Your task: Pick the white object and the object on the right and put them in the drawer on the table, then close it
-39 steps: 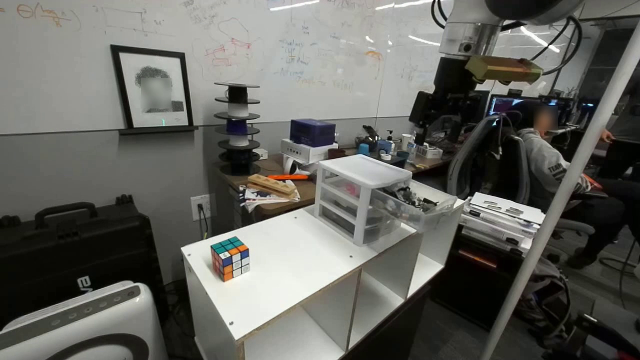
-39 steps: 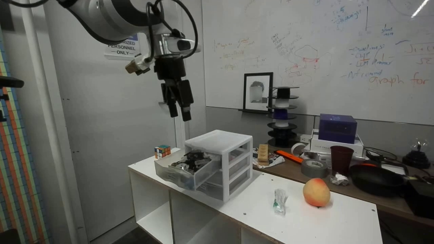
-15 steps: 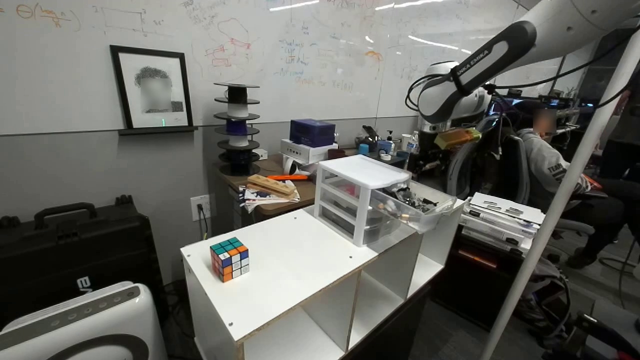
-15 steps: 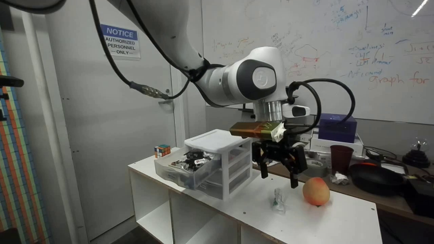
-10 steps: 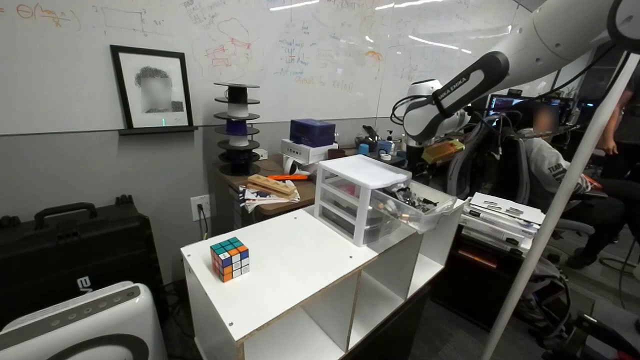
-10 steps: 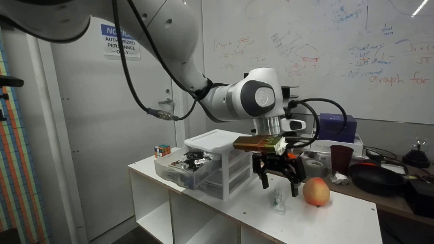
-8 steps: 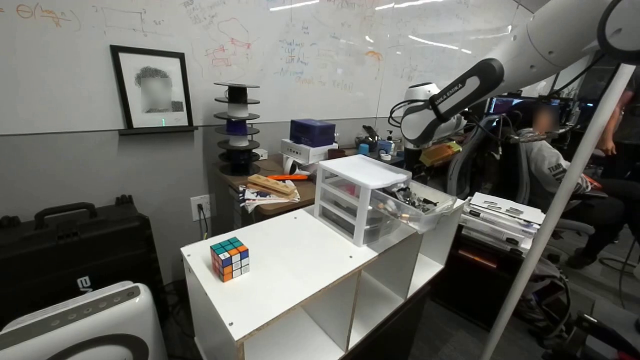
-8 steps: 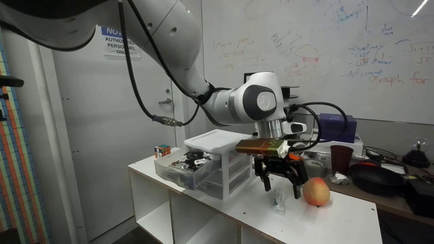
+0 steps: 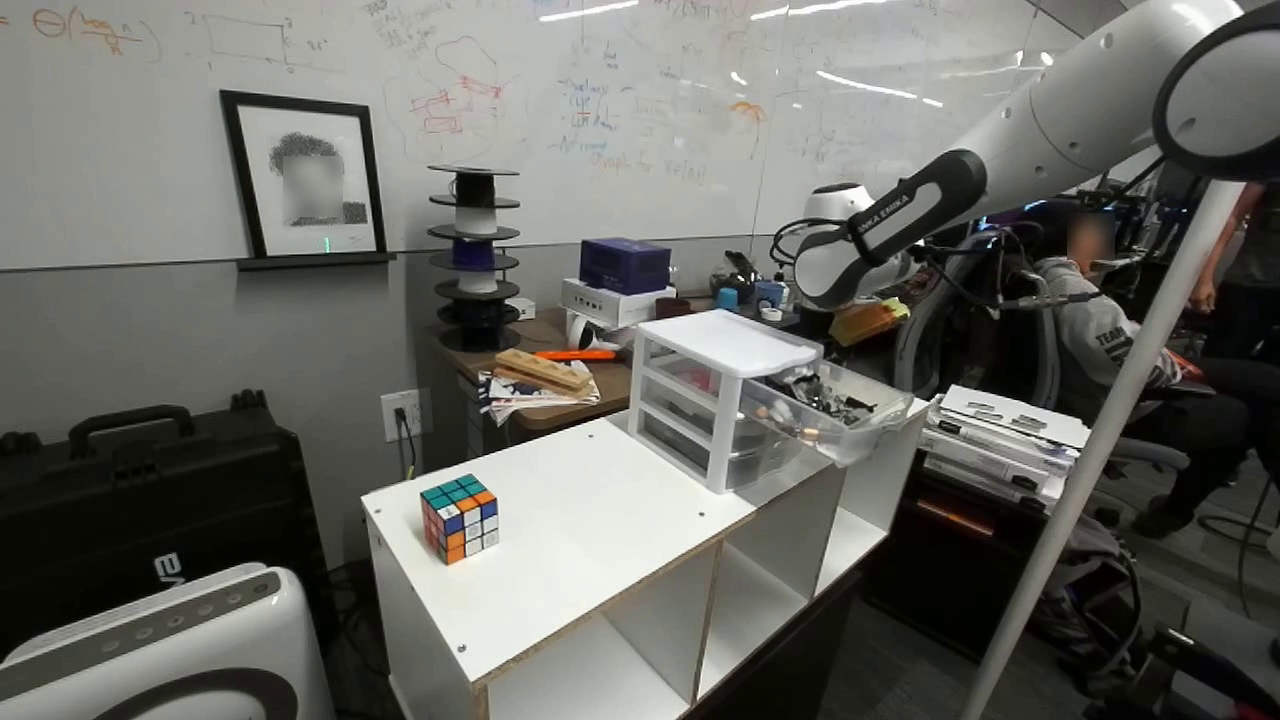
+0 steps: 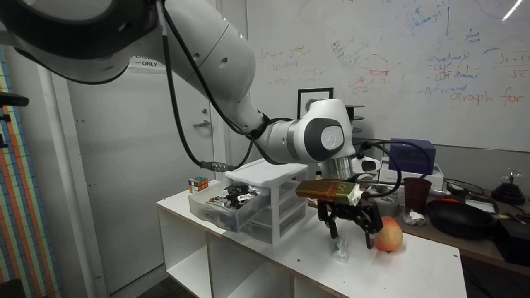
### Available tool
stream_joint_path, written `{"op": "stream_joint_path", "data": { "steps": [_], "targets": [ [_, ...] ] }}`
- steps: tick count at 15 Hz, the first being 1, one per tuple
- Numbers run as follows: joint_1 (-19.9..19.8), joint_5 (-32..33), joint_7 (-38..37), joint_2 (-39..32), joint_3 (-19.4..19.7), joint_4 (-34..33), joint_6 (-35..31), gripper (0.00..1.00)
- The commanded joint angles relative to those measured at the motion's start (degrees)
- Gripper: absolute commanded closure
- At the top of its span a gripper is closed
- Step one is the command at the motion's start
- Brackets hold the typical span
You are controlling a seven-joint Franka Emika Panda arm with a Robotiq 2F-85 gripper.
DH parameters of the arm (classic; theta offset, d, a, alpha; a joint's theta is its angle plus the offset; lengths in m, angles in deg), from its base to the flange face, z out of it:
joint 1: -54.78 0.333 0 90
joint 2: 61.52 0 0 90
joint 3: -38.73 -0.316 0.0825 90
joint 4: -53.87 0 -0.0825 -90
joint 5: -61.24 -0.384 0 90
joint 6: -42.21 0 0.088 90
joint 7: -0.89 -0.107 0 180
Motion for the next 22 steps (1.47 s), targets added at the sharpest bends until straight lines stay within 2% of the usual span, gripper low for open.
{"op": "stream_joint_path", "data": {
  "steps": [1,4,5,6,13,17,18,19,22],
  "targets": [
    [-2.0,-2.8,2.3,-3.4,-2.0,-3.9,-2.2,0.00],
    [-3.2,-5.1,3.5,-4.8,-3.6,-5.0,-3.1,0.00],
    [-3.4,-5.7,3.9,-5.2,-4.1,-5.4,-3.2,0.08],
    [-3.7,-6.2,4.5,-5.6,-4.6,-5.9,-3.1,0.26],
    [-4.7,-7.8,8.9,-4.4,-6.6,-5.4,-0.2,0.79],
    [-4.5,-7.8,10.2,-2.4,-6.9,-3.1,1.0,0.90],
    [-4.4,-7.9,9.8,-1.6,-6.9,-2.1,1.2,0.84],
    [-3.8,-7.4,8.4,-1.0,-6.0,-1.4,0.9,0.82],
    [-2.5,-6.7,5.4,3.4,-4.4,3.5,0.7,0.83]
  ]
}}
